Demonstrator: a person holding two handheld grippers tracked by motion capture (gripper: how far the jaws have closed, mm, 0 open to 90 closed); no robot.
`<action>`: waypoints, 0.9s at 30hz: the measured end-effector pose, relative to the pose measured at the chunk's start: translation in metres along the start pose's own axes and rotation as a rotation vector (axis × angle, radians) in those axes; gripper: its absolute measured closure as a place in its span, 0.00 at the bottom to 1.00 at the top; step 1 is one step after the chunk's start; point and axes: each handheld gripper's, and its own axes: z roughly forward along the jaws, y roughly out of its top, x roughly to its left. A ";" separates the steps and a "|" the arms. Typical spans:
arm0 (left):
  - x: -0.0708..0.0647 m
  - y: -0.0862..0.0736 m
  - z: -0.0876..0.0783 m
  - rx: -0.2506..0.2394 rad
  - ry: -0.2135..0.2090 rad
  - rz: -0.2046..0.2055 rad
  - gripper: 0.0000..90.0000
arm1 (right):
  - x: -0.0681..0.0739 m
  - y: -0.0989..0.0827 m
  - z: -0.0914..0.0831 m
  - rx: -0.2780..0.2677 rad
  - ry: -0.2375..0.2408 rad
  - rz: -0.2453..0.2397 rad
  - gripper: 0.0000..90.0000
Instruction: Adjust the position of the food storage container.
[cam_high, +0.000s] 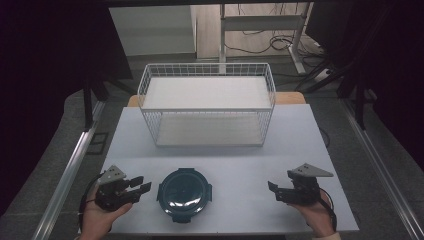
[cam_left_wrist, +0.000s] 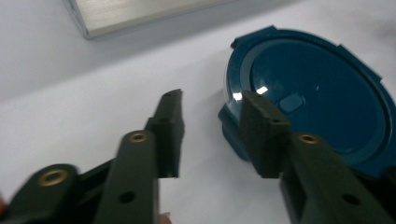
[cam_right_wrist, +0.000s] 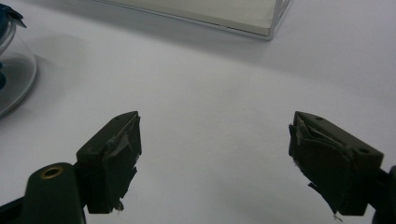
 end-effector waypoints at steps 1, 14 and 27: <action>0.000 -0.002 -0.001 0.000 0.002 0.002 0.71 | 0.000 0.000 0.000 0.001 -0.001 -0.001 0.19; -0.012 -0.027 0.006 0.107 0.007 0.071 1.00 | 0.001 -0.001 0.001 -0.013 -0.016 -0.011 0.19; -0.027 -0.039 0.027 0.193 -0.103 0.107 0.99 | 0.002 -0.004 0.005 0.008 -0.019 -0.020 0.19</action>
